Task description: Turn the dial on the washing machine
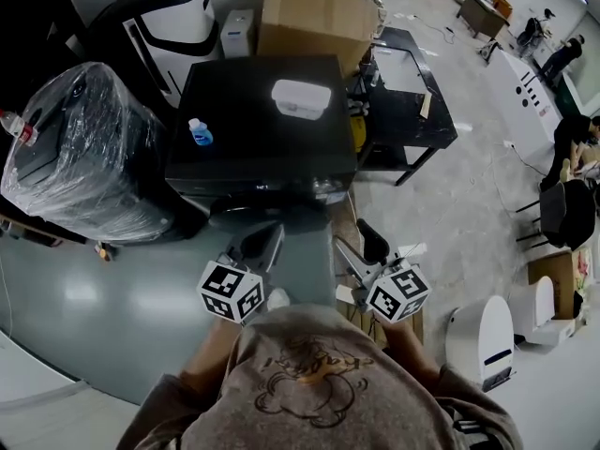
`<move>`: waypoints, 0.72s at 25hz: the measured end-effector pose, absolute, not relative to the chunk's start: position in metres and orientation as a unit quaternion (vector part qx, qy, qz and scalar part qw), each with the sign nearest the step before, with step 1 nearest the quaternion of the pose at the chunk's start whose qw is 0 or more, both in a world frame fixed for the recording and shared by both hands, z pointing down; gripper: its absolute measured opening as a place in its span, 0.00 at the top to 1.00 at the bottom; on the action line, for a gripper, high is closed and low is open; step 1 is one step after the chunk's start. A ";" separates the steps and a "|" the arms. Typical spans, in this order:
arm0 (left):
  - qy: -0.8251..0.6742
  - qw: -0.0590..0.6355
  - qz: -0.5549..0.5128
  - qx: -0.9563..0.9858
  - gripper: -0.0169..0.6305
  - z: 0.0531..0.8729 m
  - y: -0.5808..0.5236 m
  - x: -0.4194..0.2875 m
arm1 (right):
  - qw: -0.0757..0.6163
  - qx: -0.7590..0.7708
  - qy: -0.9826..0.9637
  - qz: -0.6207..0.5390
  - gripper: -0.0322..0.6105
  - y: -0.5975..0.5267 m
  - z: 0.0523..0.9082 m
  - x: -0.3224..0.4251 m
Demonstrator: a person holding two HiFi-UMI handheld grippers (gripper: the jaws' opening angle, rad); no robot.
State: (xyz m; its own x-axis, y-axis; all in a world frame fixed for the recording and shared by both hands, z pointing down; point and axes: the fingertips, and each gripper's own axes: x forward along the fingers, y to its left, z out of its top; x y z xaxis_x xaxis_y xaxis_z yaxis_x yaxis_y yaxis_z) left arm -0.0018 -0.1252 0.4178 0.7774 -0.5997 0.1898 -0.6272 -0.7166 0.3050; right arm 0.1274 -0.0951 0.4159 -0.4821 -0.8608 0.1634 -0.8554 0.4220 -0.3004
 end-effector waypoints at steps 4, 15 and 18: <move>-0.320 0.177 0.041 0.930 0.99 0.416 -0.116 0.003 | 0.009 -0.512 0.846 -0.148 0.58 -0.084 0.407 0.127; -0.305 0.161 0.020 0.938 0.99 0.408 -0.105 0.007 | 0.037 -0.549 0.828 -0.110 0.95 -0.065 0.407 0.134; -0.306 0.147 0.012 0.941 0.99 0.412 -0.104 0.006 | 0.038 -0.557 0.824 -0.102 0.95 -0.061 0.414 0.133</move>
State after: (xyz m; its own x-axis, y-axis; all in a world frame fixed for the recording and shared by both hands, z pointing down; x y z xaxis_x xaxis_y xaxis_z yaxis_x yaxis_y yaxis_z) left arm 0.0063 -0.1044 0.4115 0.8130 -0.5713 0.1126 -0.5784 -0.7701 0.2690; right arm 0.1326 -0.0605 0.4140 -0.3773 -0.9247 0.0514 -0.9093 0.3594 -0.2097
